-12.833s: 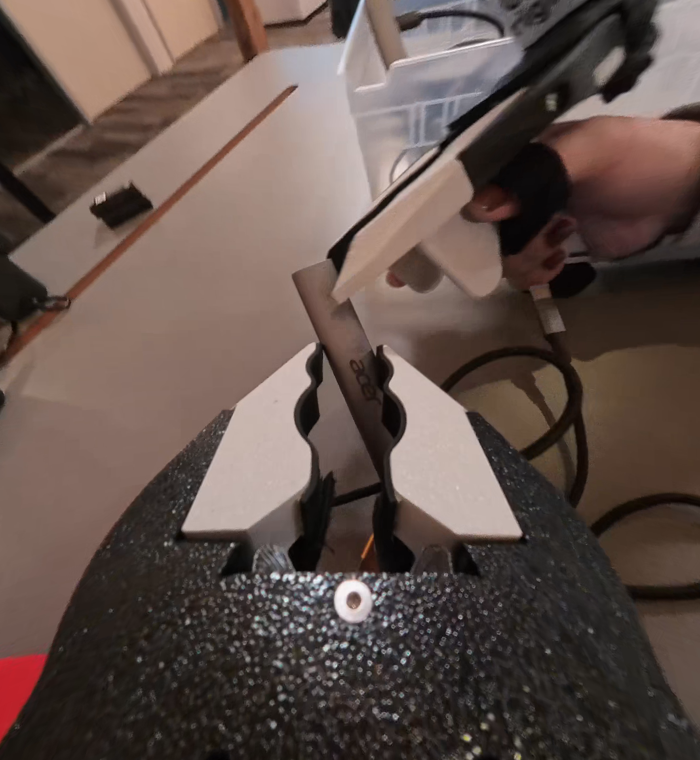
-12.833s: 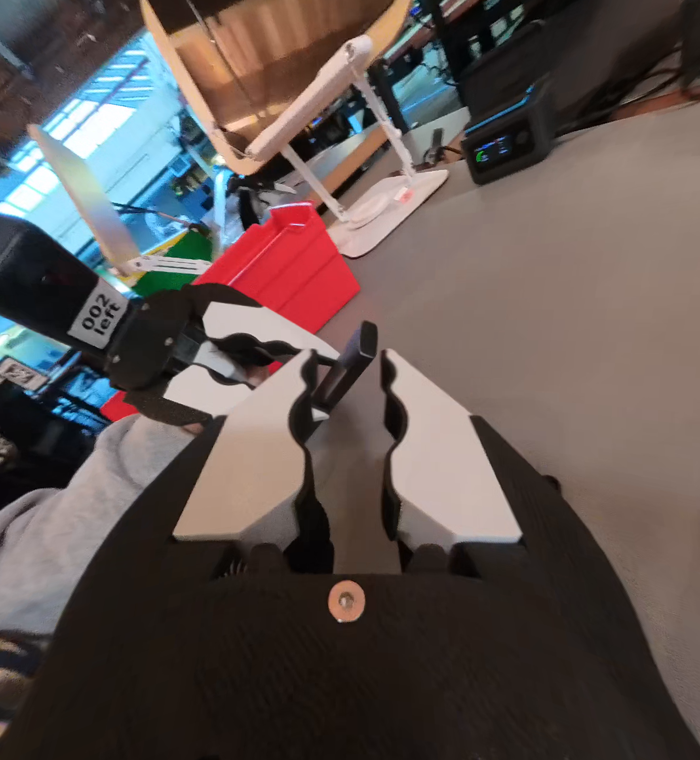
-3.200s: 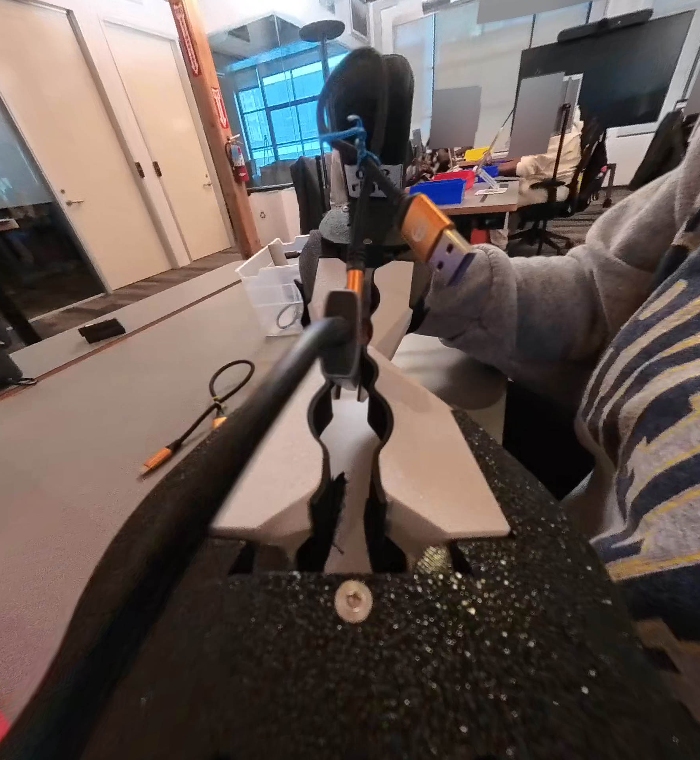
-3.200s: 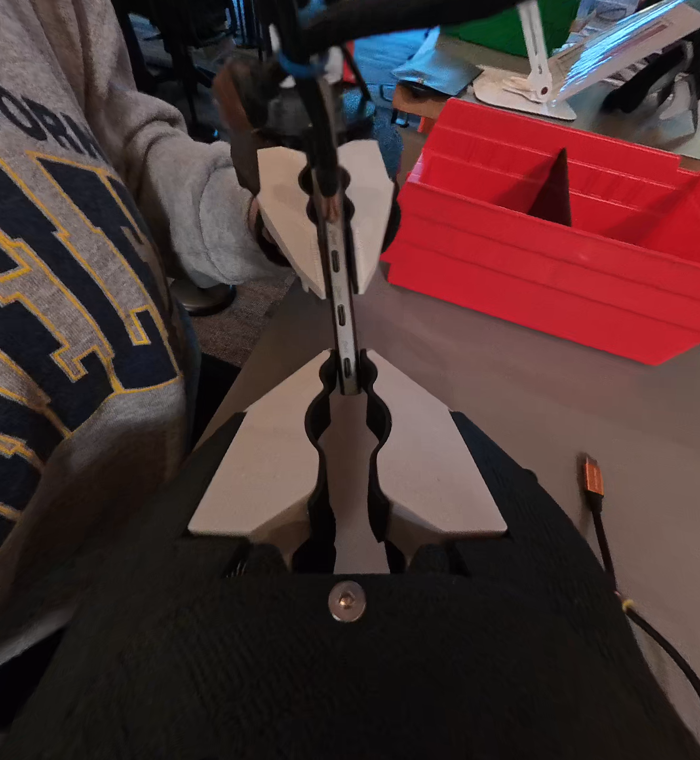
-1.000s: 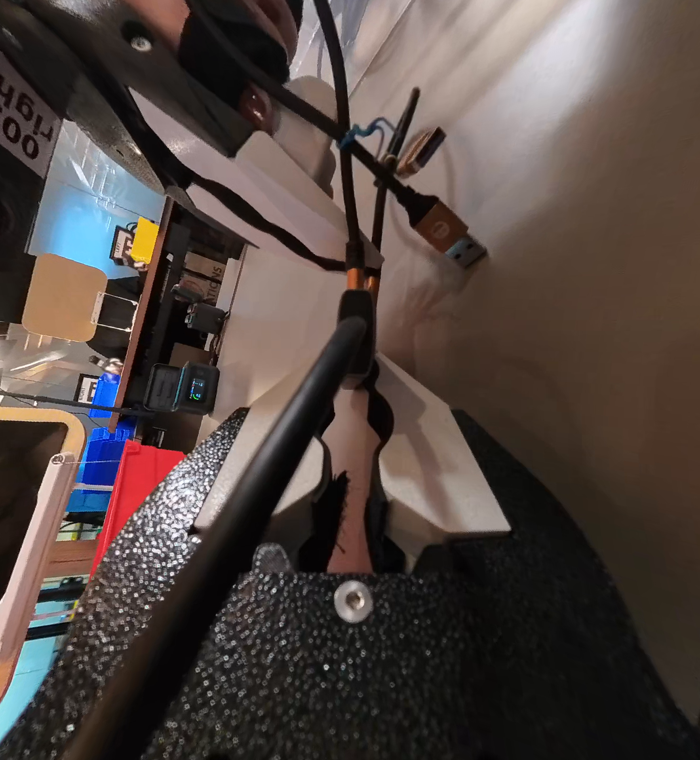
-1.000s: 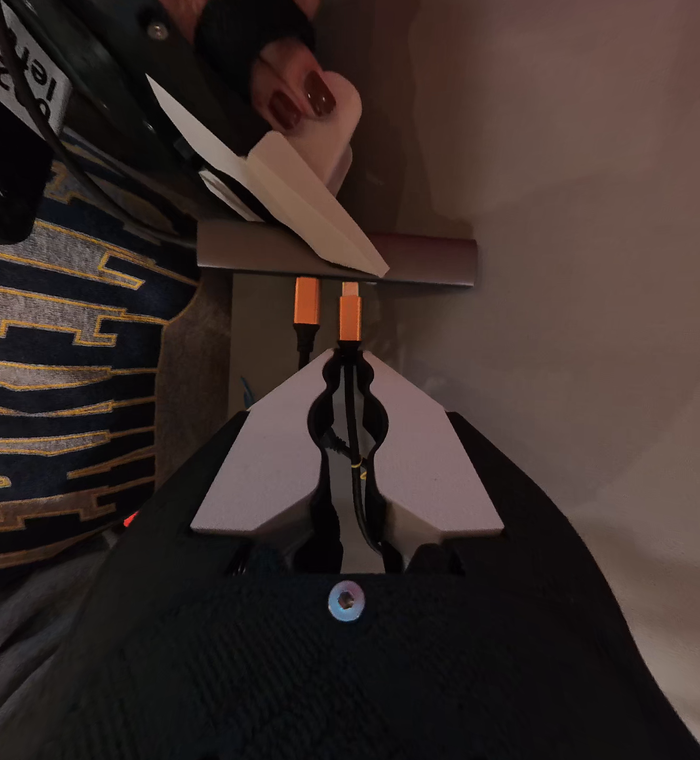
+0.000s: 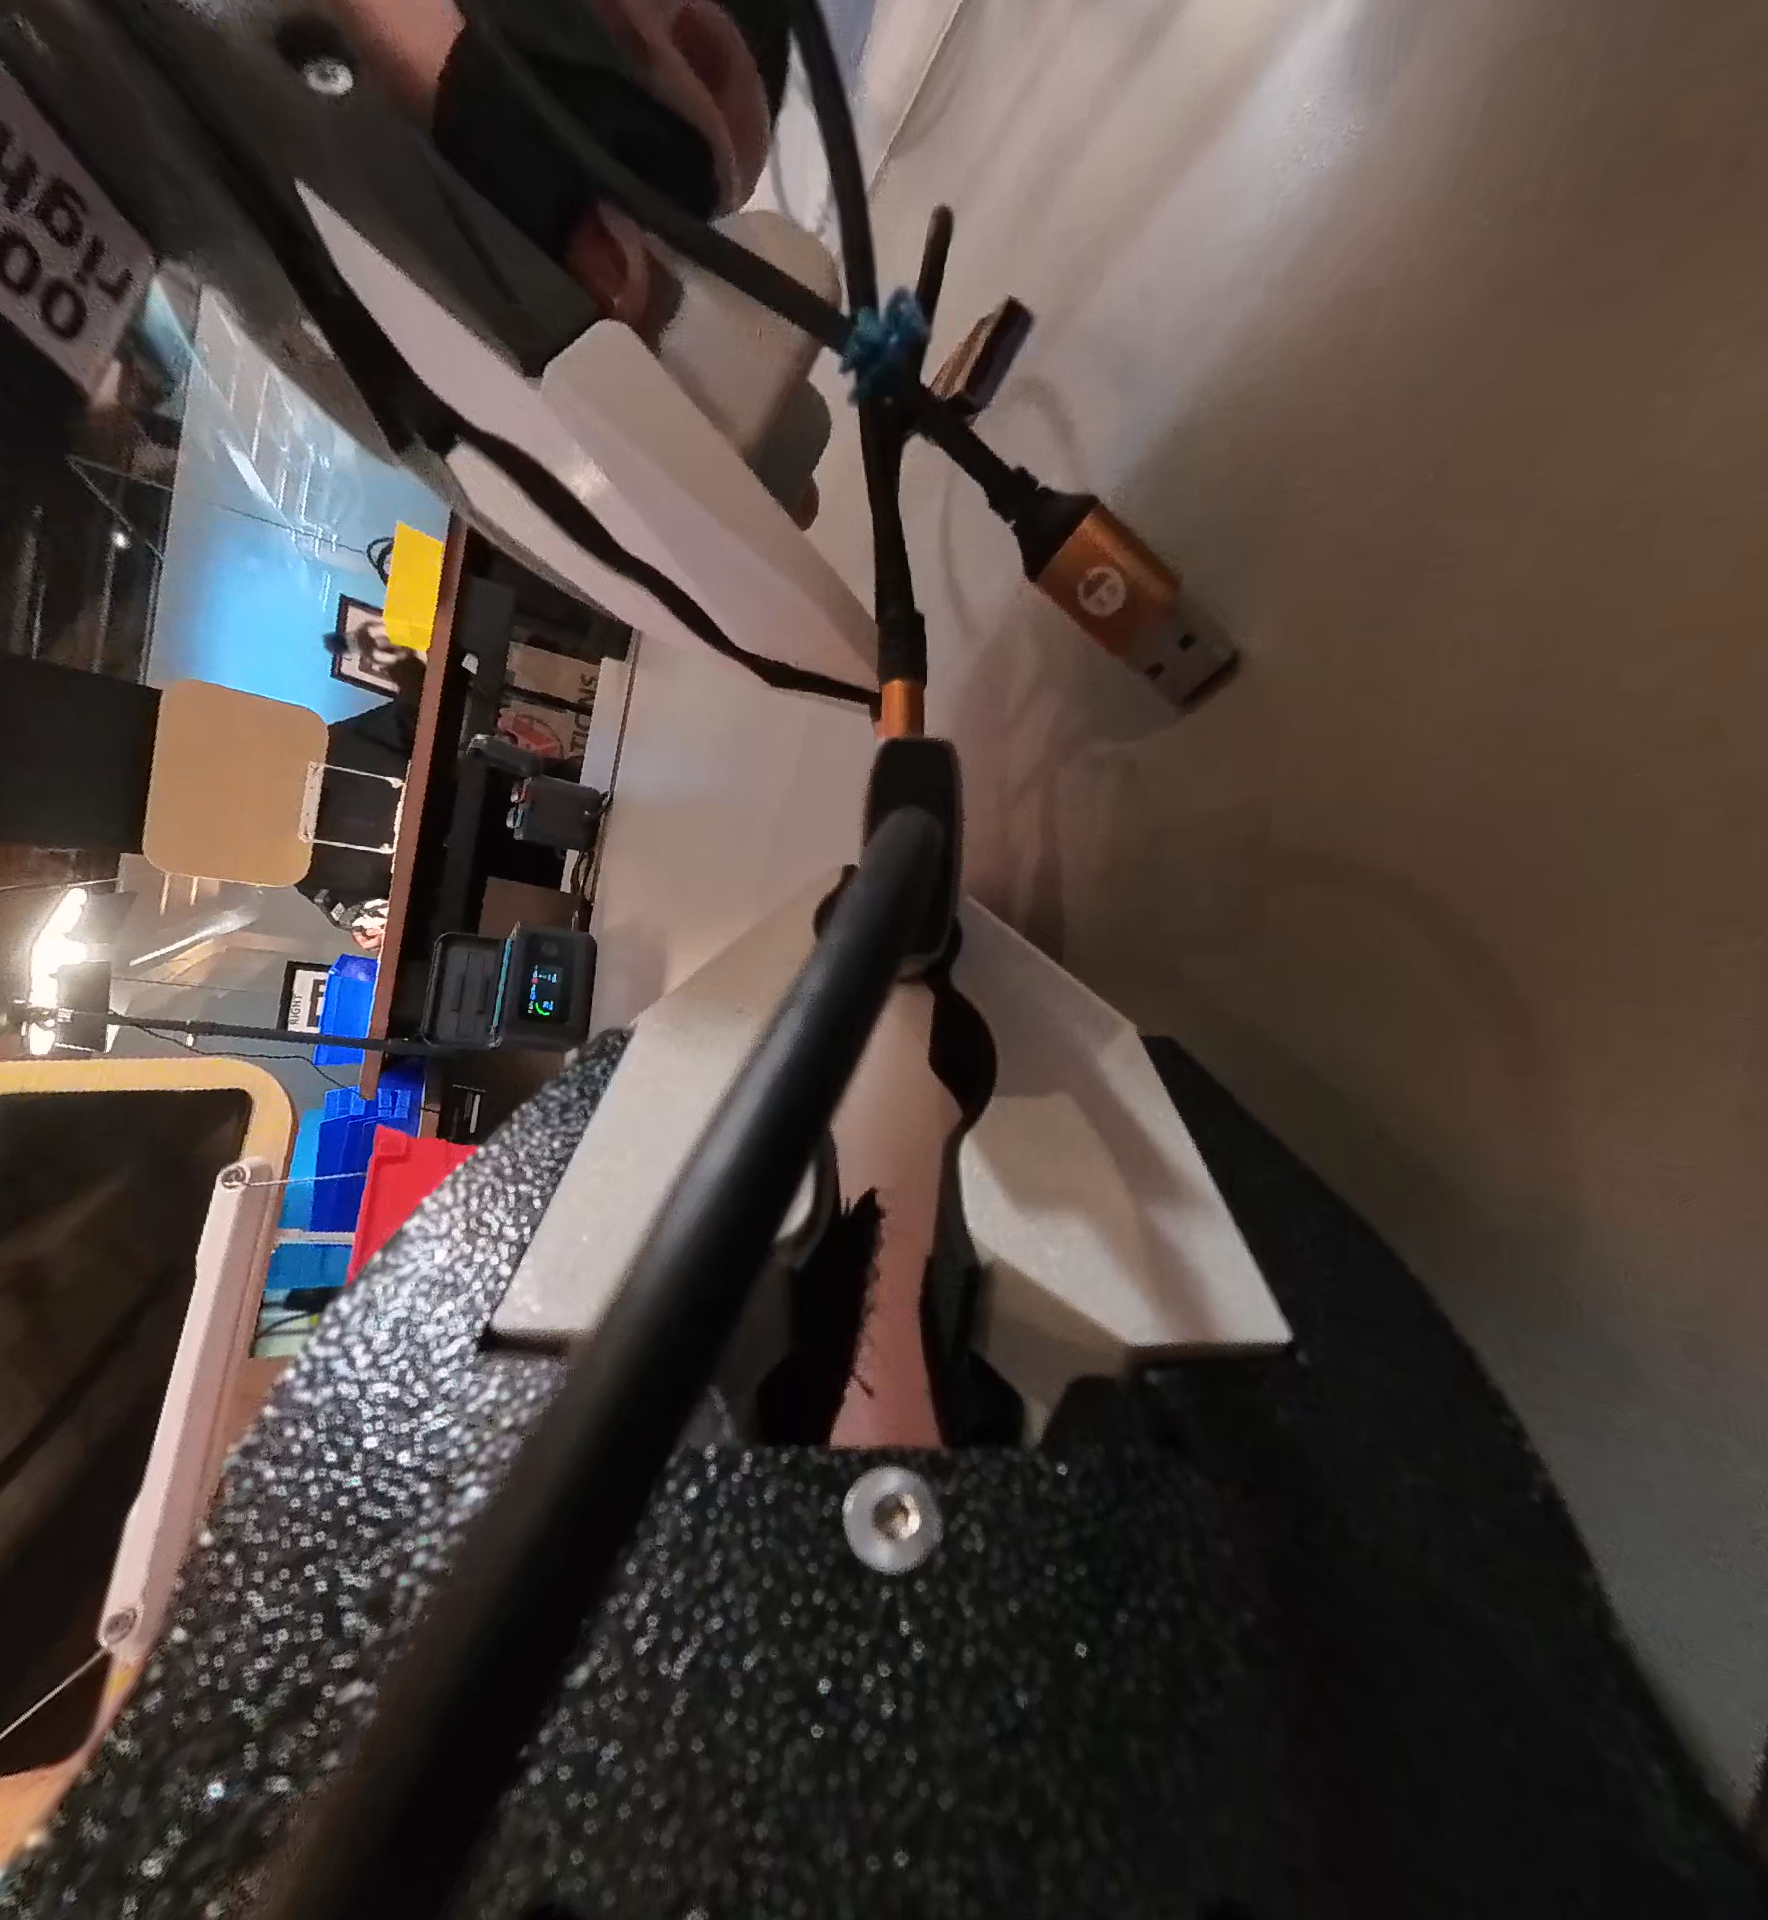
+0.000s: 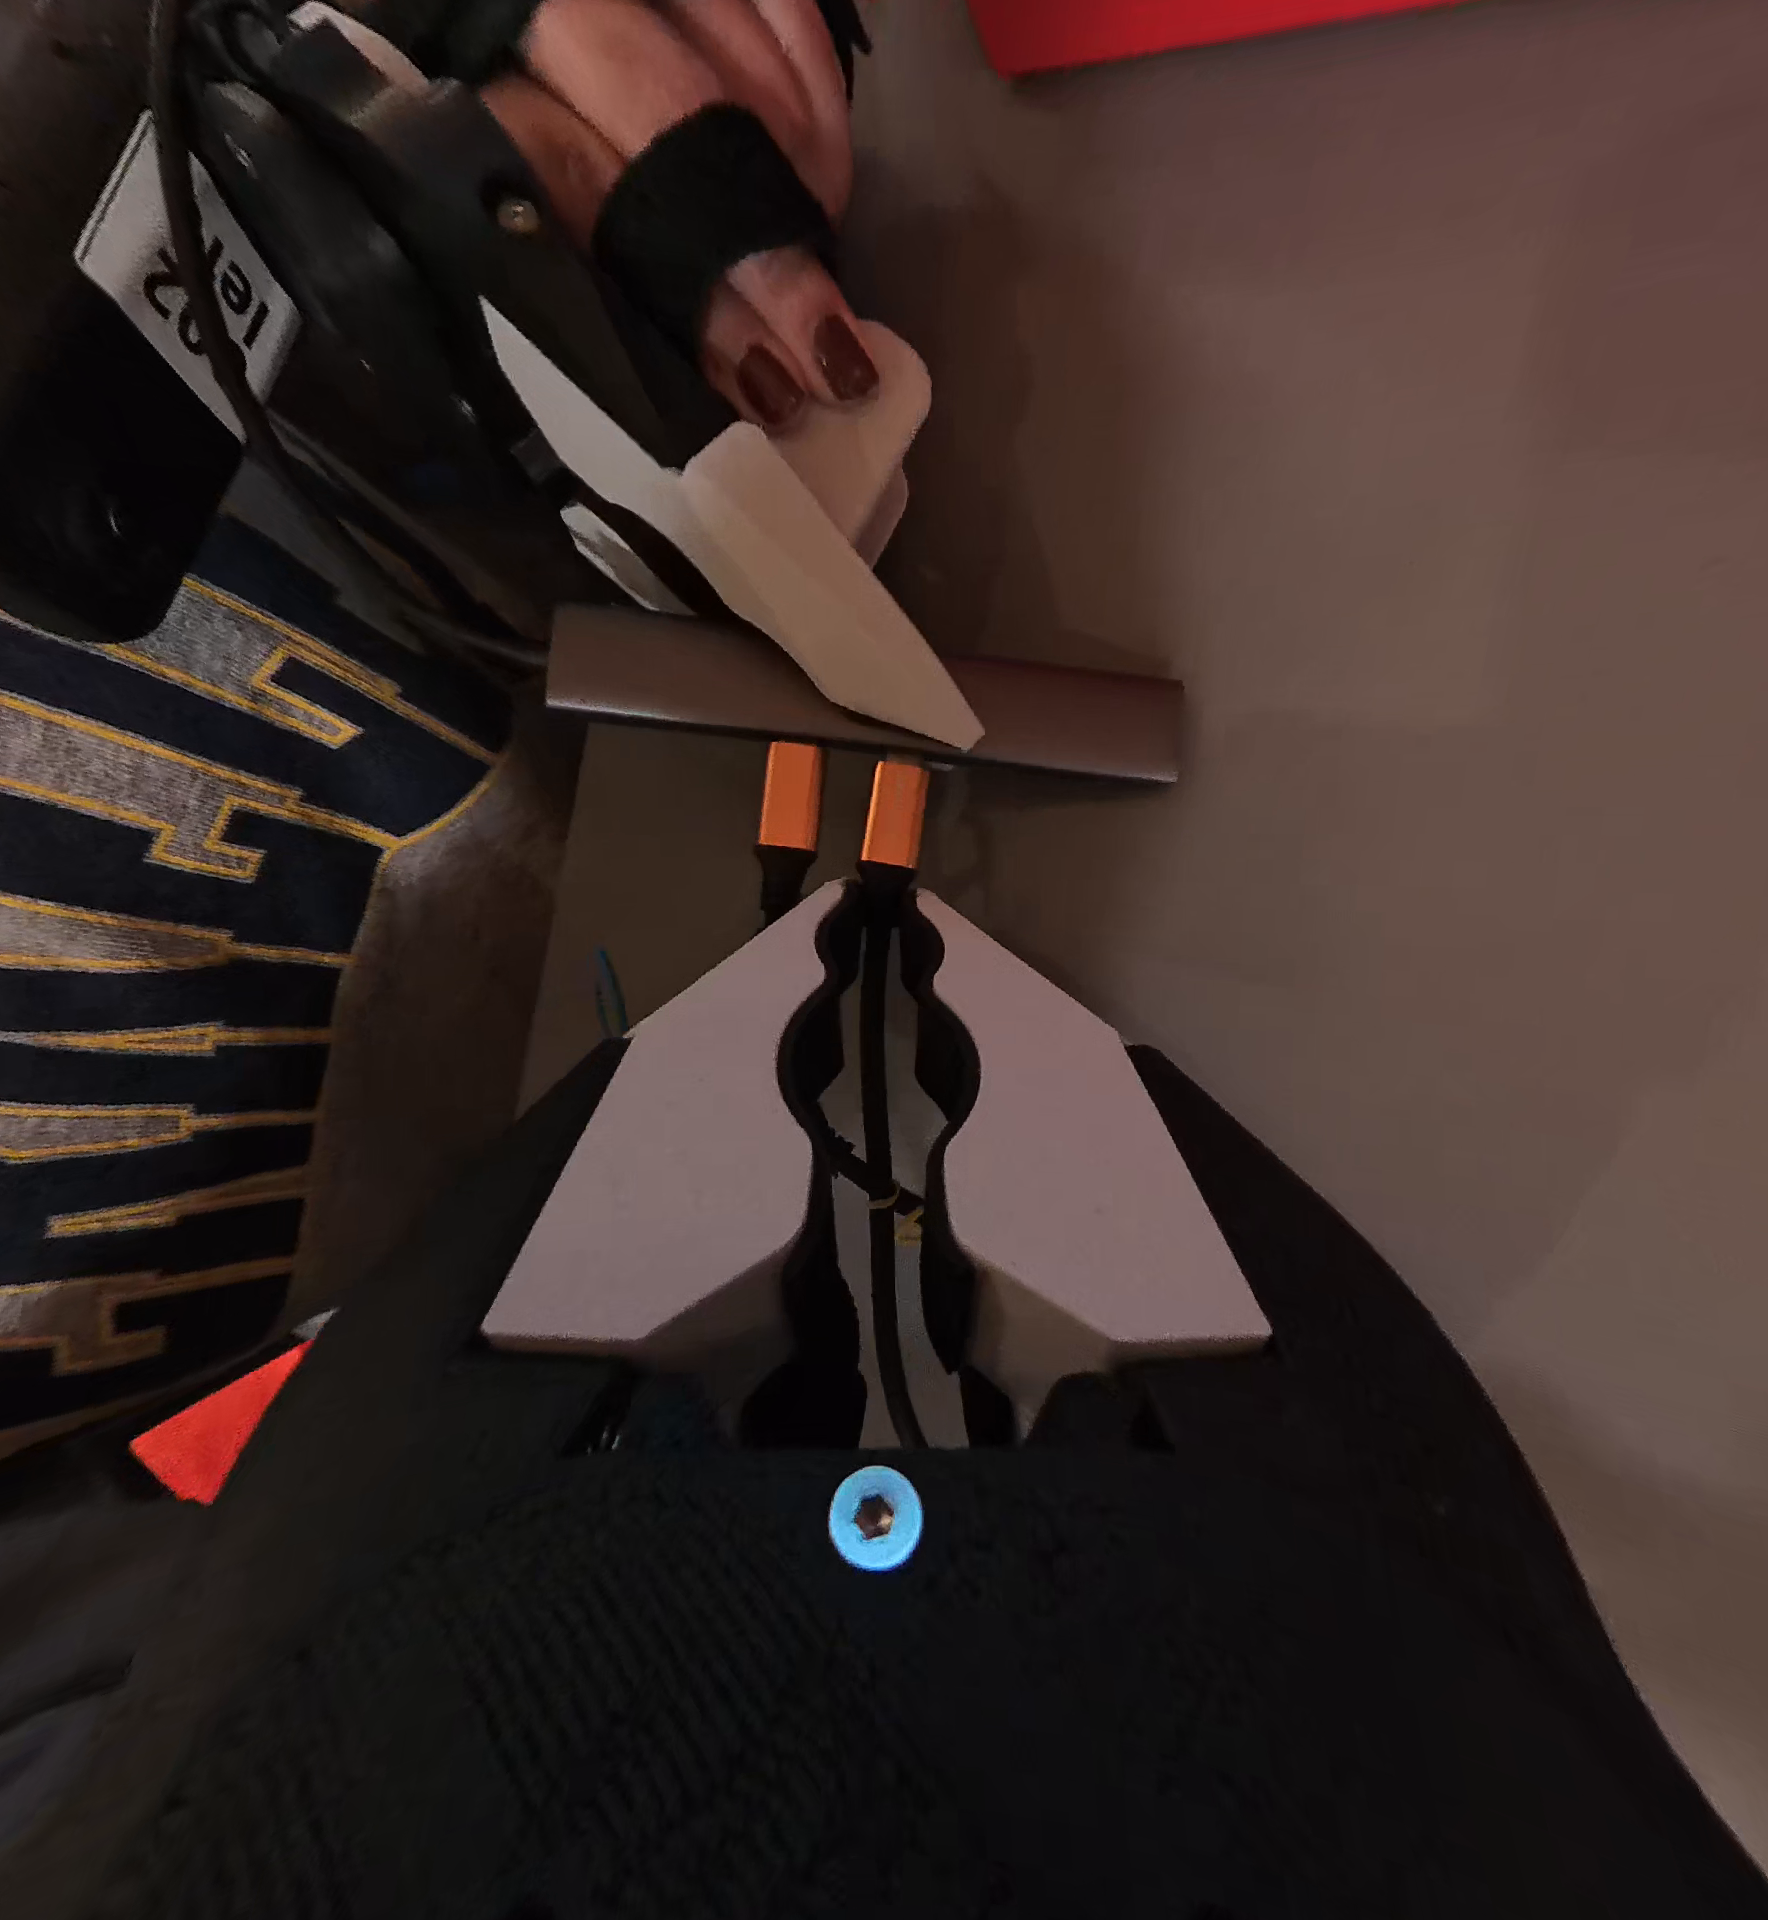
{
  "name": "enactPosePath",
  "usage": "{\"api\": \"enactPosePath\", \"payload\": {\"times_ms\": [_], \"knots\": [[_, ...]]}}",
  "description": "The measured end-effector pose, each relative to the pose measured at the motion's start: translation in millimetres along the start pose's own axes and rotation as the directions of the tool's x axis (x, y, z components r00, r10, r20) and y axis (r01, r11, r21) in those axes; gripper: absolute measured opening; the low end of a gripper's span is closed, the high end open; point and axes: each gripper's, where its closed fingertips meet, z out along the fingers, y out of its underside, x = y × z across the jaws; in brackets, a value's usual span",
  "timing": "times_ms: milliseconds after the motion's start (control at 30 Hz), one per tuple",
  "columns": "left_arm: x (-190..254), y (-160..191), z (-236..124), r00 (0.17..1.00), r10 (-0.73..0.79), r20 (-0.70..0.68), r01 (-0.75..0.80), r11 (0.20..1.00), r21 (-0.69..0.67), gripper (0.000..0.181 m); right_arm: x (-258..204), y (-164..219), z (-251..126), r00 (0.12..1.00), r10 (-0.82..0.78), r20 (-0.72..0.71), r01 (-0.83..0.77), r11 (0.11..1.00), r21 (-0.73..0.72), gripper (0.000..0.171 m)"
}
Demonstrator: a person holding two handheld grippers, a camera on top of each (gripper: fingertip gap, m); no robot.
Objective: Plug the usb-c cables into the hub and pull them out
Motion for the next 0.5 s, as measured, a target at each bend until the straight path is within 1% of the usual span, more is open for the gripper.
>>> {"api": "enactPosePath", "payload": {"times_ms": [233,400,467,500], "knots": [[-2.4,3.4,1.9,1.0,-0.016,0.001,0.016,1.0,-0.016,0.008,6.2,-1.5,0.7,0.998,-0.02,-0.055,0.023,0.998,0.06,0.004],[-2.8,6.7,1.9,1.0,-0.013,0.003,0.013,1.0,-0.016,0.008,7.4,-2.2,1.4,0.995,-0.049,-0.087,0.054,0.997,0.059,0.004],[-5.5,8.9,2.7,0.999,-0.041,0.006,0.041,0.999,-0.017,0.008,9.6,-4.2,-1.5,0.995,-0.015,-0.102,0.025,0.995,0.099,0.006],[-8.3,9.8,3.1,0.997,-0.072,0.009,0.072,0.997,-0.016,0.008,12.0,-7.7,-7.4,0.991,-0.003,-0.131,0.022,0.99,0.139,0.008]]}}
